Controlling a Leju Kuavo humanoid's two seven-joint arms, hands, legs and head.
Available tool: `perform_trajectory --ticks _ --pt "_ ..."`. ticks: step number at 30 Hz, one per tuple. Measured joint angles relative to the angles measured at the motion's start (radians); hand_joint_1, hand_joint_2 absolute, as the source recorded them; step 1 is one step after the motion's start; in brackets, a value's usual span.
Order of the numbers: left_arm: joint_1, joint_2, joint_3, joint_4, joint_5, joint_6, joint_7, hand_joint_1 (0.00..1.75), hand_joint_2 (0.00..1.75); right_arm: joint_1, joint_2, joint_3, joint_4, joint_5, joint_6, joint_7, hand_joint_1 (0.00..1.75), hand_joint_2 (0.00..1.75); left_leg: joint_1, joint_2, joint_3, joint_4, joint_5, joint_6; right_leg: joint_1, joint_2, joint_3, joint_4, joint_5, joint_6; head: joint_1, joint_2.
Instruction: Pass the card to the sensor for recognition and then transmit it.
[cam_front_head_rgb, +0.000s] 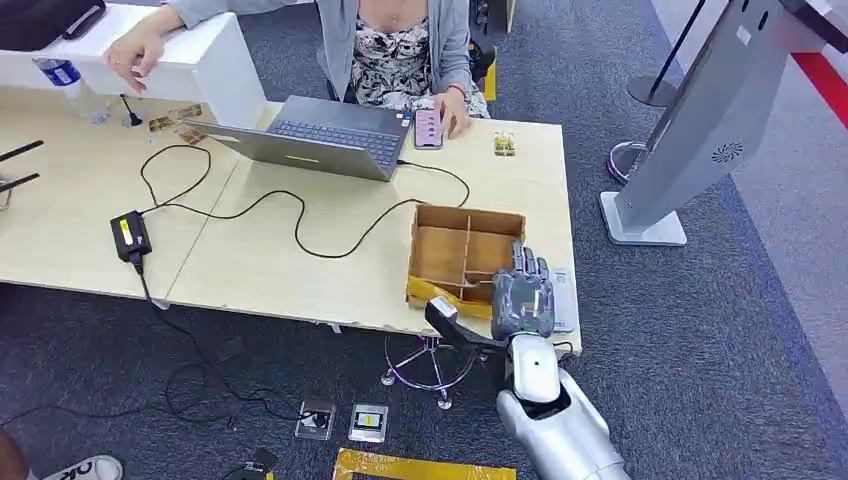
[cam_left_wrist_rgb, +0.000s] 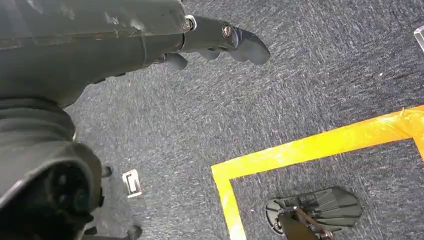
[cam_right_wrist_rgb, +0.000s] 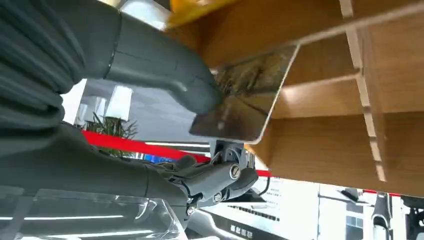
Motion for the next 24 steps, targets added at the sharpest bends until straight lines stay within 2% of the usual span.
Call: perform_trajectory --ticks 21,24 --pt "0.0 0.0 -0.002 0.0 -0.005 -0.001 0.006 0.0 0.0 -0.03 -0.005 0.0 0.017 -0.025 -0.018 -0.011 1.75 1.75 0.0 0.0 0.0 0.0 0.0 0.0 0.0 0.0 0.0 0.0 0.0 0.0 0.0 0.0" --pt "0.0 0.0 -0.002 0.0 -0.007 -0.001 0.006 0.0 0.0 -0.065 -0.011 -0.001 -0.008 -0.032 0.011 -0.01 1.75 1.75 0.0 0.0 0.0 0.0 0.0 0.0 0.0 0.0 0.0 0.0 0.0 0.0 0.0 0.0"
